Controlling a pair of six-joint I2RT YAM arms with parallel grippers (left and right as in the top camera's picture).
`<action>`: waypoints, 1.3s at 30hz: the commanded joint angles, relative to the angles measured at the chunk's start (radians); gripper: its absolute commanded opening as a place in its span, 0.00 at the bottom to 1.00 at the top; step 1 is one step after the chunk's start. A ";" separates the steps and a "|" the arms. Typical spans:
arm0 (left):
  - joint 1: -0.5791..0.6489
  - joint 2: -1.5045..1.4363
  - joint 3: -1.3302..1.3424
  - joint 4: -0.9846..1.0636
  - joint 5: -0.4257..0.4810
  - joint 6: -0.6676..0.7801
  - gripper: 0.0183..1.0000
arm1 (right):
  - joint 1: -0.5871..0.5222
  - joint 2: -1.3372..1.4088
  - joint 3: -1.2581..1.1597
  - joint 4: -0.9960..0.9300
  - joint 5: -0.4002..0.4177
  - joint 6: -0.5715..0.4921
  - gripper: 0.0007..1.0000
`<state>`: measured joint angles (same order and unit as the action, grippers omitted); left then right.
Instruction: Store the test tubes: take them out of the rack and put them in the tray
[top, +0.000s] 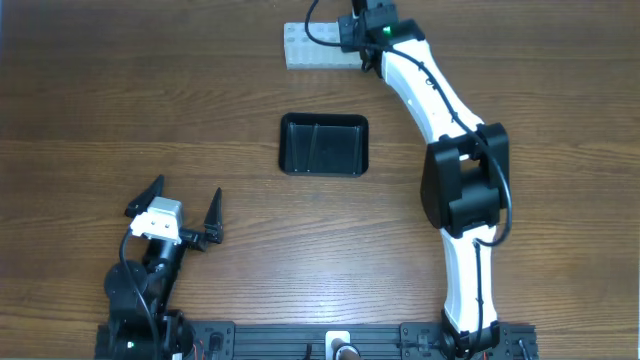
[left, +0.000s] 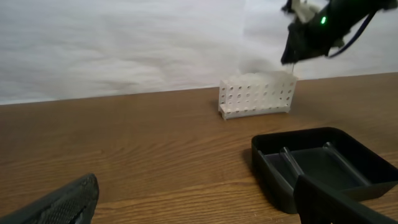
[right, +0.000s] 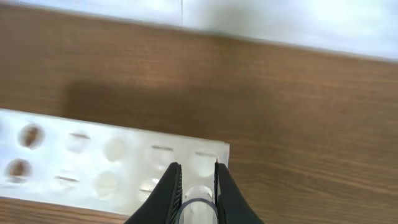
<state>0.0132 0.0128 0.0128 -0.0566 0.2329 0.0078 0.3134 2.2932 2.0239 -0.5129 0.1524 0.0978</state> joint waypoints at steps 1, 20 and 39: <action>-0.003 -0.008 -0.006 0.000 0.010 0.014 1.00 | 0.010 -0.134 0.104 -0.011 -0.010 0.002 0.02; -0.003 -0.008 -0.006 0.000 0.010 0.014 1.00 | -0.003 -0.143 0.380 -0.656 -0.235 0.002 0.01; -0.003 -0.008 -0.006 0.000 0.010 0.014 1.00 | 0.027 0.158 0.362 -0.894 -0.293 0.096 0.01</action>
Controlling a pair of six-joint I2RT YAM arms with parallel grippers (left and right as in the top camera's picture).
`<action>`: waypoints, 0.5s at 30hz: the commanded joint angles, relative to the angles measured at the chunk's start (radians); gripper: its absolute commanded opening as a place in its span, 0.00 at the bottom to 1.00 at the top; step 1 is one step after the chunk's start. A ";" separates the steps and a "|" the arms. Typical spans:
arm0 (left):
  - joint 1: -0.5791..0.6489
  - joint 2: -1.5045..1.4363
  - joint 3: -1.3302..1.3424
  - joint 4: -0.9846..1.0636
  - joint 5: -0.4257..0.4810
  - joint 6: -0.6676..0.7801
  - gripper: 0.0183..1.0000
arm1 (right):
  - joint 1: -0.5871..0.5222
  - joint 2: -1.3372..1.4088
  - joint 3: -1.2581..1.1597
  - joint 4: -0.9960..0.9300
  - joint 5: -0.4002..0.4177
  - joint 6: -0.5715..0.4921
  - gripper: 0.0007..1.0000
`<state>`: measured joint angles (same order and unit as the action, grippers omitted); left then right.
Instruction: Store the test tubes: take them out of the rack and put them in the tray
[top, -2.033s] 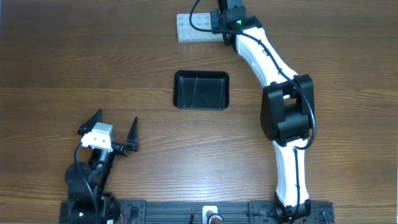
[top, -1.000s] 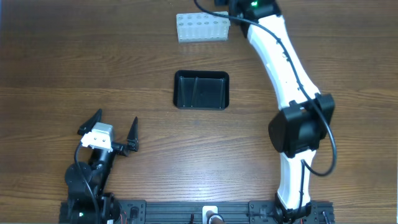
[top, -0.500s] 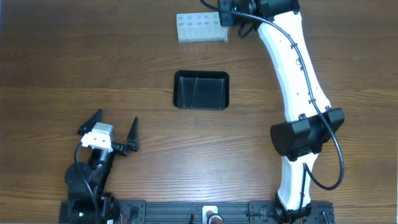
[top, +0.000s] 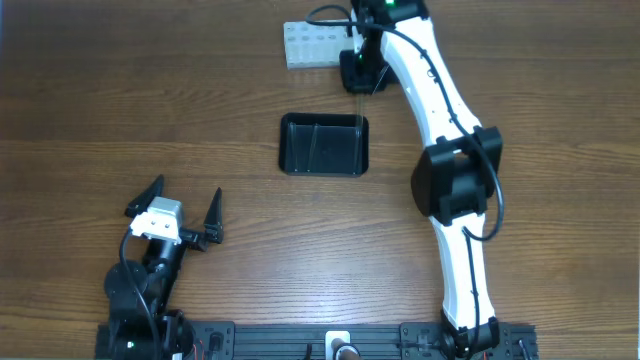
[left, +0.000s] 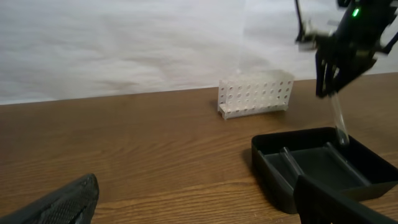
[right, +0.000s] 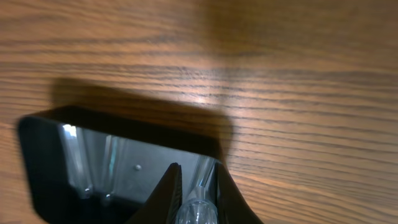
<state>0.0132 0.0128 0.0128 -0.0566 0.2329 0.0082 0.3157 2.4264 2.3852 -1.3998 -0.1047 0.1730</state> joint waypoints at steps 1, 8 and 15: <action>-0.003 -0.008 -0.006 0.000 0.010 0.014 1.00 | 0.030 0.027 0.001 -0.007 -0.045 0.021 0.01; -0.003 -0.008 -0.006 0.000 0.010 0.014 1.00 | 0.064 0.031 0.001 -0.010 -0.049 0.040 0.01; -0.003 -0.008 -0.006 0.000 0.010 0.014 1.00 | 0.087 0.048 0.000 -0.031 -0.048 0.087 0.01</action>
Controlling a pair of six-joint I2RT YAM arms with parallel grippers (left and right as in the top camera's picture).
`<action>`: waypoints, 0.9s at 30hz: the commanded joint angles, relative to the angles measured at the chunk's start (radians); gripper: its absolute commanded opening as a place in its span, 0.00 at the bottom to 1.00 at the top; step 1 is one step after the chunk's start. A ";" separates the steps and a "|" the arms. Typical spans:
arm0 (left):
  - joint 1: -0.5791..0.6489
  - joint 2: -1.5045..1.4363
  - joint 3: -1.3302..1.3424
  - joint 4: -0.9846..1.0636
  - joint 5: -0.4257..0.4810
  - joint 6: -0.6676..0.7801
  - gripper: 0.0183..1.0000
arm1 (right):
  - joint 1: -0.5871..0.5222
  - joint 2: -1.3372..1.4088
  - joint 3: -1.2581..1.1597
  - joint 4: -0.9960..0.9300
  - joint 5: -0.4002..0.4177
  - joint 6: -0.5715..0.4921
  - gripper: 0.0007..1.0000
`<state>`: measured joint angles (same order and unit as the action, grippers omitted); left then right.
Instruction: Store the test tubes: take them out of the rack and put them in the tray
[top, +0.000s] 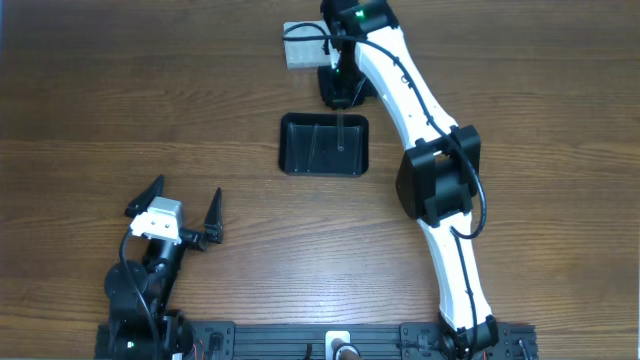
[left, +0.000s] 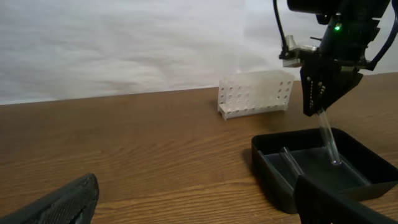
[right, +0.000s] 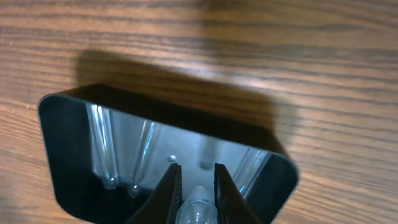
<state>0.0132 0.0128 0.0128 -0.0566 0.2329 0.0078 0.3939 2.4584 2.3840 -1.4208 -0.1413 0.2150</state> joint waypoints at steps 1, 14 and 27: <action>-0.003 -0.008 -0.006 0.000 0.010 0.014 1.00 | 0.008 0.023 0.002 -0.011 -0.011 0.057 0.02; -0.003 -0.008 -0.006 0.000 0.010 0.014 1.00 | 0.019 0.064 0.001 -0.003 -0.018 0.091 0.08; -0.003 -0.008 -0.007 0.000 0.010 0.014 1.00 | 0.046 0.080 0.000 -0.005 -0.014 0.081 0.23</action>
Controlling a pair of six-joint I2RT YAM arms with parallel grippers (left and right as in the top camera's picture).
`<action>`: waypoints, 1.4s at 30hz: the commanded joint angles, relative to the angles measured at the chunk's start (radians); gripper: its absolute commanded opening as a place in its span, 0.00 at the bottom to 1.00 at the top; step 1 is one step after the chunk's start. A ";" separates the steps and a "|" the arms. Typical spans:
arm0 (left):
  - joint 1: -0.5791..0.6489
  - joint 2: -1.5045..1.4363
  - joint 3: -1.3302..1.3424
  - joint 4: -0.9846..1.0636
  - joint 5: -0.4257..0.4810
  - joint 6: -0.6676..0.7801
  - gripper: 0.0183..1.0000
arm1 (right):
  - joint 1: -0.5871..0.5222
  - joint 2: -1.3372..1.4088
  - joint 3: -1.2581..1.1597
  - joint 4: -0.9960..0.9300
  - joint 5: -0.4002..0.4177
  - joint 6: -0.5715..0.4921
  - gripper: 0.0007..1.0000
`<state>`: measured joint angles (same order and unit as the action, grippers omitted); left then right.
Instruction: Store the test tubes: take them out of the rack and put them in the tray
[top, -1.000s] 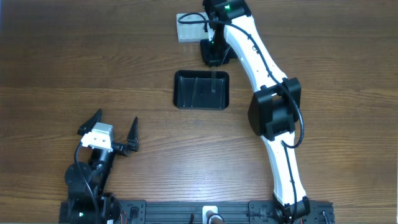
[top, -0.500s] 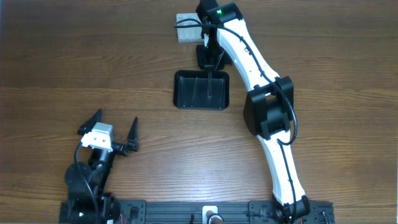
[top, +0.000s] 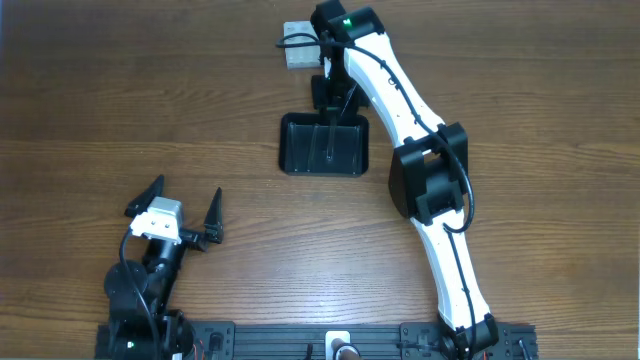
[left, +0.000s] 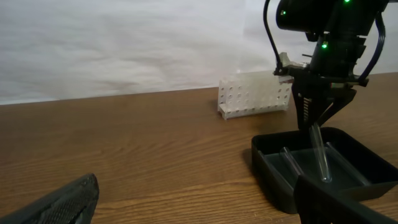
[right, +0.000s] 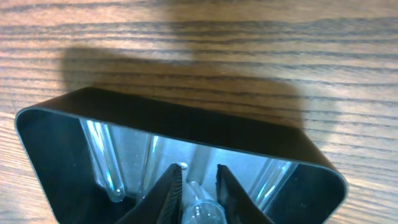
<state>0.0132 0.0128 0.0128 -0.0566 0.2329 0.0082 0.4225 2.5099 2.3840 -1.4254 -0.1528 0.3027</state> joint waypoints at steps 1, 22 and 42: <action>-0.003 -0.008 -0.006 0.000 0.010 0.014 1.00 | 0.018 0.032 0.000 -0.001 -0.003 -0.012 0.23; -0.003 -0.008 -0.006 0.000 0.010 0.014 1.00 | 0.040 -0.089 0.000 0.031 0.008 -0.129 0.42; -0.003 -0.008 -0.006 0.000 0.010 0.014 1.00 | -0.067 -0.538 -0.098 0.229 0.255 -0.323 0.61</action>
<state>0.0132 0.0128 0.0128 -0.0566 0.2329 0.0082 0.3893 2.0399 2.3447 -1.2217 0.0784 0.0280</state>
